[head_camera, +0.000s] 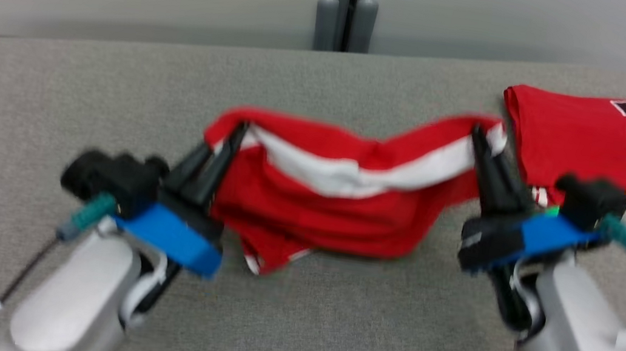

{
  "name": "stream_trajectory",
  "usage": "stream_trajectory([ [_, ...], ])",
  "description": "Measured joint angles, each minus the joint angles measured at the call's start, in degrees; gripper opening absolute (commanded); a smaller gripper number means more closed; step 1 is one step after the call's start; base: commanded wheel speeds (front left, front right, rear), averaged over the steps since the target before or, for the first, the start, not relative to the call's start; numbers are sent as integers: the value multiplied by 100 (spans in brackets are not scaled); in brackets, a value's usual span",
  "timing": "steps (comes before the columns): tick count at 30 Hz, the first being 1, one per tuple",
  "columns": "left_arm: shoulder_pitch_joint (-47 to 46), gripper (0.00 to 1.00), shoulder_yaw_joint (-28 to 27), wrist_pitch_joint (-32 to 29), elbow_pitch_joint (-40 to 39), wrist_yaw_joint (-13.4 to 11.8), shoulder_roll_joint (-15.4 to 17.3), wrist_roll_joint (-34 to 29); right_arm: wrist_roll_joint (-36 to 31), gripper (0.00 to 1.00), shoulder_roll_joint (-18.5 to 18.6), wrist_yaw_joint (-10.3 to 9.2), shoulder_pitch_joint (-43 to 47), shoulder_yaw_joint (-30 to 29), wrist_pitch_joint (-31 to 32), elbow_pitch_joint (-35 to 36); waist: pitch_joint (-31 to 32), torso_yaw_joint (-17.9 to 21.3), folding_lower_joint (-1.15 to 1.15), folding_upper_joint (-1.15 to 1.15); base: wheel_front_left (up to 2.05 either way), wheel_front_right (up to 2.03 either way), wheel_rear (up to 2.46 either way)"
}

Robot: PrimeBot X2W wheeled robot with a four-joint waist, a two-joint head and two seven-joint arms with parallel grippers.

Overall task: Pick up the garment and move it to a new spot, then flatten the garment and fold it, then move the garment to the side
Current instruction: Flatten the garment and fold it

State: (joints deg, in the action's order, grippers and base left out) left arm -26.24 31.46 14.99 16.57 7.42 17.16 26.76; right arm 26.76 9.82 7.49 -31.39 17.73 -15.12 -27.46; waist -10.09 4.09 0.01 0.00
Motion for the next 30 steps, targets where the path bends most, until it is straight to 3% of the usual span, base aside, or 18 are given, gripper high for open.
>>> stream_trajectory([
  [8,-2462,0,74,1,388,0,185,494,583,0,-70,-1,-2531,-119,0,-883,-775,105,1,1,0,0,0],
  [9,-2462,0,74,1,388,0,185,494,583,0,-70,-1,-2531,-119,0,-883,-775,105,1,1,0,0,0],
  [10,-3083,0,200,0,572,0,243,499,759,0,-105,-1,-3116,-154,-1,-1105,-975,107,1,1,0,0,0],
  [19,-5270,0,510,1,1212,1,234,712,1074,0,-160,-1,-4938,-415,-1,-1778,-1603,78,1,2,0,0,0],
  [25,-5686,0,665,7,1394,1,157,757,1189,0,-223,-1,-5077,-319,0,-2054,-1782,14,0,1,0,0,0],
  [30,-4967,0,738,8,1321,1,137,753,1262,0,-242,-1,-4490,115,0,-2204,-1812,4,-2,0,0,0,0],
])
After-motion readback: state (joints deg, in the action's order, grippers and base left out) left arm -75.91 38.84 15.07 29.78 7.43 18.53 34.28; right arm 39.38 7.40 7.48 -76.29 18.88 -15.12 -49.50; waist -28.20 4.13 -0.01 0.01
